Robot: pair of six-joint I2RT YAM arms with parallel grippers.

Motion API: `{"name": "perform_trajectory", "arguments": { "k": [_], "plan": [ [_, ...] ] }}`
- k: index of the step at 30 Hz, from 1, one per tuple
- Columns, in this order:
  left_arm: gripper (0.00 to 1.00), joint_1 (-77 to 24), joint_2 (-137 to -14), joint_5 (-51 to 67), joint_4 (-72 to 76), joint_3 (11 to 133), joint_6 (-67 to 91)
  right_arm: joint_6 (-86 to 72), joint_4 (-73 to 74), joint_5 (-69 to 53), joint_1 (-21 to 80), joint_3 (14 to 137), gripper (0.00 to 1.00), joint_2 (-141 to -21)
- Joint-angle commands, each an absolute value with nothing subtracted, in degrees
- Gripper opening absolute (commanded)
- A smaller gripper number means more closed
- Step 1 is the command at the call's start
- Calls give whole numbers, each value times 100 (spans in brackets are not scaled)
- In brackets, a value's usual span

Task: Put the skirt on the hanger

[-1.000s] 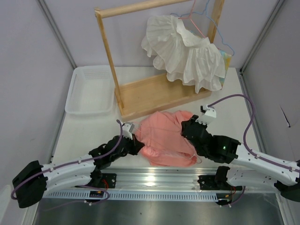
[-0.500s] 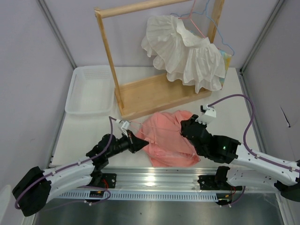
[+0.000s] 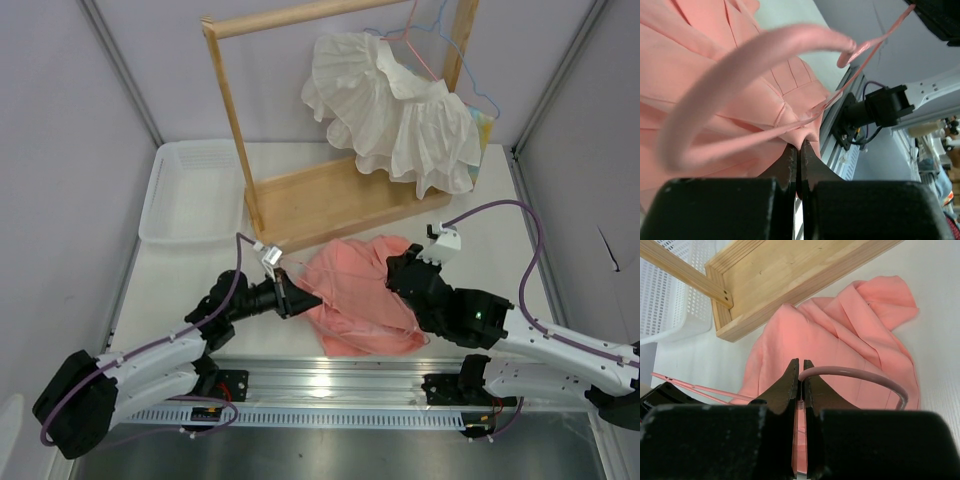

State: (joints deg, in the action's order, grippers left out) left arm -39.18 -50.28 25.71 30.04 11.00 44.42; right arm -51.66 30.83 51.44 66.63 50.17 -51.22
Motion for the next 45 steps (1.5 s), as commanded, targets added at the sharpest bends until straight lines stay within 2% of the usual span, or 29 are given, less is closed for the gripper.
{"name": "perform_trajectory", "arguments": {
  "k": [1,7,9,12,15,16,19,29,35,45],
  "plan": [
    [0,-3911,-5220,3077,2332,1695,3886,-5071,2839,5396,6688,5282,0,-5194],
    [1,-3999,-5422,2506,819,2285,3358,-5001,2856,5484,6636,5388,0,-5265],
    [4,-4060,-5467,2243,433,2408,3288,-4975,2865,5519,6592,5423,0,-5239],
    [18,-4218,-5449,1707,133,2574,3182,-4966,2804,5599,6487,5379,0,-5177],
    [23,-4482,-5476,1074,-368,2741,3033,-5018,2725,5695,6390,5300,0,-5072],
    [32,-4674,-5449,872,-465,2760,3006,-5045,2690,5756,6390,5248,0,-5019],
    [45,-4947,-5327,195,-475,2847,2971,-5272,2733,6081,6390,5168,0,-4922],
    [52,-5536,-5703,-746,-817,3663,2180,-5458,2646,6319,6319,5063,0,-4948],
    [51,-5853,-6310,-1361,-1134,4043,1802,-5423,2531,6240,6267,5019,0,-5071],
    [52,-7565,-6223,-3268,-1950,4658,1239,-5308,2513,6117,6144,5036,0,-5080]
  ]
}}
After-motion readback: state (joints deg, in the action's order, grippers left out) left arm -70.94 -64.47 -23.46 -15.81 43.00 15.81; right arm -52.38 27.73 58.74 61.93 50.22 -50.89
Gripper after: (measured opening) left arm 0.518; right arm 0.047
